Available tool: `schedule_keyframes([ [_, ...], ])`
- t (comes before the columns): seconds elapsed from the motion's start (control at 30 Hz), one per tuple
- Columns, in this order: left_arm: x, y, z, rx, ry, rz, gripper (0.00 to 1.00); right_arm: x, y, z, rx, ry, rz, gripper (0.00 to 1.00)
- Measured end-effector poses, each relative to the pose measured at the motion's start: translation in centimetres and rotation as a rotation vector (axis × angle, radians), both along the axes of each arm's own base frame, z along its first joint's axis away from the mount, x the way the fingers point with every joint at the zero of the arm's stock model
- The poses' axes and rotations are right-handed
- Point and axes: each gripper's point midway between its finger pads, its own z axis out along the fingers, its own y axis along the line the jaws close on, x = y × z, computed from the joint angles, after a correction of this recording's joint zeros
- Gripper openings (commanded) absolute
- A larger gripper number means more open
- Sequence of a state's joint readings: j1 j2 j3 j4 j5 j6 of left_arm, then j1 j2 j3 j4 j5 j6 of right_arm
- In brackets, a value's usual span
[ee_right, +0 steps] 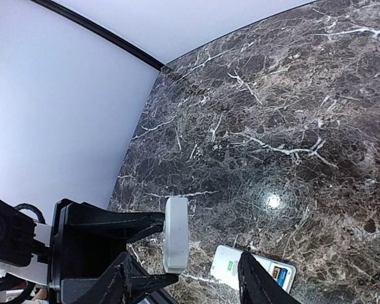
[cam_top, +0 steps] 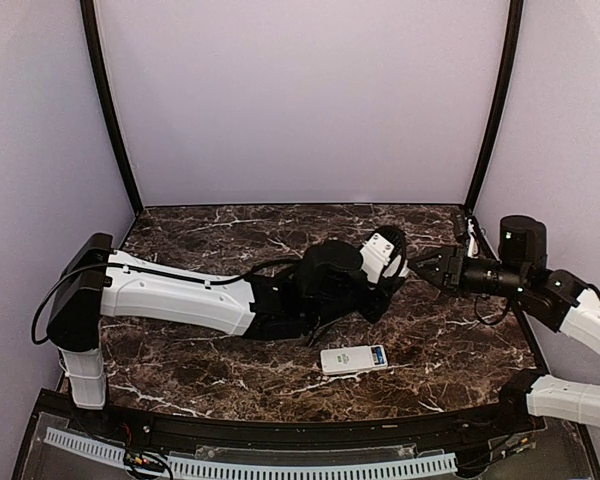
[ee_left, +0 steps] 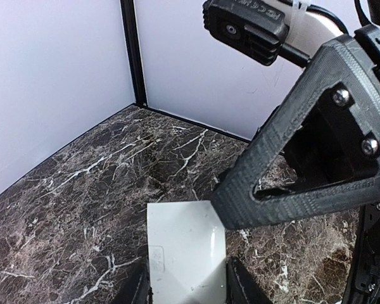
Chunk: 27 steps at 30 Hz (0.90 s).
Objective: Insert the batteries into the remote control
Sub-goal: Pass from the left arm to the right
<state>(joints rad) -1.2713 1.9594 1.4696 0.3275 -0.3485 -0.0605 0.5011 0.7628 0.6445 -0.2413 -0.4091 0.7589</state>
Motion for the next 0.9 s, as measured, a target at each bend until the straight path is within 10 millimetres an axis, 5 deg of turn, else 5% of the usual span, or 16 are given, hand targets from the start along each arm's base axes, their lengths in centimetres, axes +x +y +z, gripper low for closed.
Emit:
schedule_keyframes([
  [0.9, 0.0, -0.4, 1.0, -0.057, -0.004, -0.020, 0.24, 0.9, 1.8, -0.6, 0.114, 0.040, 0.033, 0.32],
])
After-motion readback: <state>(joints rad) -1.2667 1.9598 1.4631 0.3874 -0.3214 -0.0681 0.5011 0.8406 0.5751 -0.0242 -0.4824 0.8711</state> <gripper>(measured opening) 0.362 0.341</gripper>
